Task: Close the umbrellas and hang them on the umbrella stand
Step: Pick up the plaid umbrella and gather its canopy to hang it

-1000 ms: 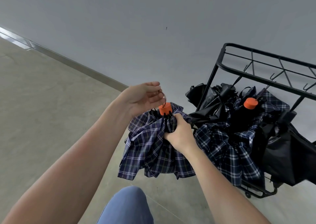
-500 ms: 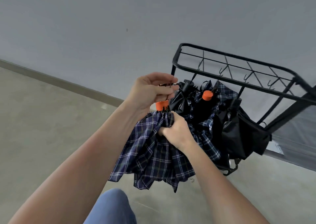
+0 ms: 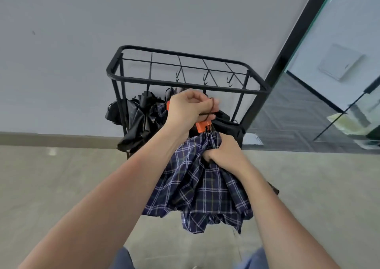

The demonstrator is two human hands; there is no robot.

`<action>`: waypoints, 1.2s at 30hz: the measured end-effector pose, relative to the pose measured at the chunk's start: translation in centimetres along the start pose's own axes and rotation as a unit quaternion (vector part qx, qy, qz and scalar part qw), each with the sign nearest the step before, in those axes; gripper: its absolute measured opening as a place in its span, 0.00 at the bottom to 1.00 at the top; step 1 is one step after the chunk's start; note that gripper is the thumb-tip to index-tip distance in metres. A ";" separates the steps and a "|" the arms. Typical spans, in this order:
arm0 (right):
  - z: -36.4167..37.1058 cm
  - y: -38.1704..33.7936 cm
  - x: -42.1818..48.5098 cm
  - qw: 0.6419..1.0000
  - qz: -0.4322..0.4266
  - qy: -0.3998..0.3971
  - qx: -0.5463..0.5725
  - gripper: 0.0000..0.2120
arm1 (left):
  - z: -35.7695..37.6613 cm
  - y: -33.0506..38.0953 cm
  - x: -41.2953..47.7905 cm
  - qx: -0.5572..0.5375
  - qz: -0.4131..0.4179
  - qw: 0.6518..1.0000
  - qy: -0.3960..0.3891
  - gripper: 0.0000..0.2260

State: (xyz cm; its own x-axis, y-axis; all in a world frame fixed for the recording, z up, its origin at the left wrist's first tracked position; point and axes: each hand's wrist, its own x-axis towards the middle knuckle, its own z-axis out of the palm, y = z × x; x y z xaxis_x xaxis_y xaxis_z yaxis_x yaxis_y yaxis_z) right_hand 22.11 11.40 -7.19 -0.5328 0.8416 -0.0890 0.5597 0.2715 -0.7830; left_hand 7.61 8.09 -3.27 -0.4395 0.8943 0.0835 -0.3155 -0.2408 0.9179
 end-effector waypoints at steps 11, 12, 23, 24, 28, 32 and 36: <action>-7.3 6.3 2.6 0.978 0.069 0.117 -0.157 0.09 | 7.9 -4.6 3.4 -0.019 -0.043 0.998 -0.042 0.01; -7.4 6.7 3.2 0.976 0.067 0.130 -0.162 0.10 | 8.3 -4.9 3.8 -0.016 -0.036 0.998 -0.038 0.02; -5.5 10.1 10.7 0.984 0.045 0.156 -0.073 0.15 | 9.2 -9.7 8.7 0.027 0.020 0.998 0.048 0.14; -5.4 10.2 11.3 0.986 0.040 0.152 -0.063 0.17 | 9.2 -10.0 9.2 0.037 0.024 0.997 0.068 0.14; -5.2 10.4 13.7 0.988 0.028 0.147 -0.028 0.13 | 10.1 -10.8 11.6 0.075 0.050 0.986 0.137 0.04; -5.5 10.1 15.5 0.988 0.019 0.152 0.009 0.13 | 11.3 -10.6 14.2 0.022 0.064 0.986 0.152 0.13; -6.2 9.9 17.4 0.987 0.009 0.147 0.060 0.12 | 11.8 -10.6 16.8 0.098 0.089 0.971 0.198 0.12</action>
State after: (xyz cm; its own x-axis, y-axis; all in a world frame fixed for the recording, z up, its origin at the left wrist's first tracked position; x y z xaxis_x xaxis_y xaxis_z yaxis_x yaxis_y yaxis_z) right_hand 22.32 31.64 -12.70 -0.3068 0.9495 0.0655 0.4784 0.2133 -0.8518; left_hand 13.48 30.10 -7.06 -0.7737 0.6205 0.1279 -0.0556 -0.2677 0.9619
